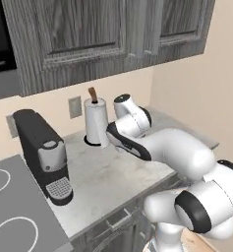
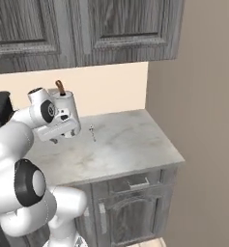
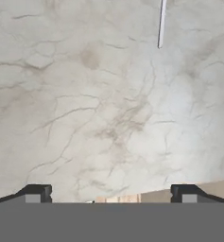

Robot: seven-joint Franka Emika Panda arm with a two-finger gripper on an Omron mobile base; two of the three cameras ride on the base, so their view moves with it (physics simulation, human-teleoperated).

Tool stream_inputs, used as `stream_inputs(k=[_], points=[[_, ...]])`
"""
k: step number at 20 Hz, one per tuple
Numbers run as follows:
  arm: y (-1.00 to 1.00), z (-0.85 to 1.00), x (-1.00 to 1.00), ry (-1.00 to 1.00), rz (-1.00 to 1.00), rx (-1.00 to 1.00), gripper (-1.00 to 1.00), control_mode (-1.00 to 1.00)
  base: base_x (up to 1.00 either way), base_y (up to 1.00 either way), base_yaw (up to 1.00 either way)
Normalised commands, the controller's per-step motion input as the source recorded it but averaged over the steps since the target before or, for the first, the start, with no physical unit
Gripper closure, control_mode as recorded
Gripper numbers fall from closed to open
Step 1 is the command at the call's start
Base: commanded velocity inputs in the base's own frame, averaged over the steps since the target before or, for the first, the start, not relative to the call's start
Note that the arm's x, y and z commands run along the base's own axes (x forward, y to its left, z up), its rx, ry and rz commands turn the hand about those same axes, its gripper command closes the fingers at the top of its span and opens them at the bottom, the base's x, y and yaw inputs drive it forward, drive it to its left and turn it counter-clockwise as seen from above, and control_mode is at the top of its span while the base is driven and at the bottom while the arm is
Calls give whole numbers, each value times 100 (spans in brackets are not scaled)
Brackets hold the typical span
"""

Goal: Organize the utensils by type. Pick up the wooden spoons from the counter and place them in the open cabinet. Then pick up the metallic utensils from the counter and place them in the open drawer.

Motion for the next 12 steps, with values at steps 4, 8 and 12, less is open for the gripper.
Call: stream_inputs(k=[4, 8, 12], points=[[0, 0, 0, 0, 0, 0, -100, 100, 39, -56, 44], [0, 0, 0, 0, 0, 0, -100, 100, 50, -52, 39], [0, 0, 0, 0, 0, 0, -100, 100, 42, -68, 26]])
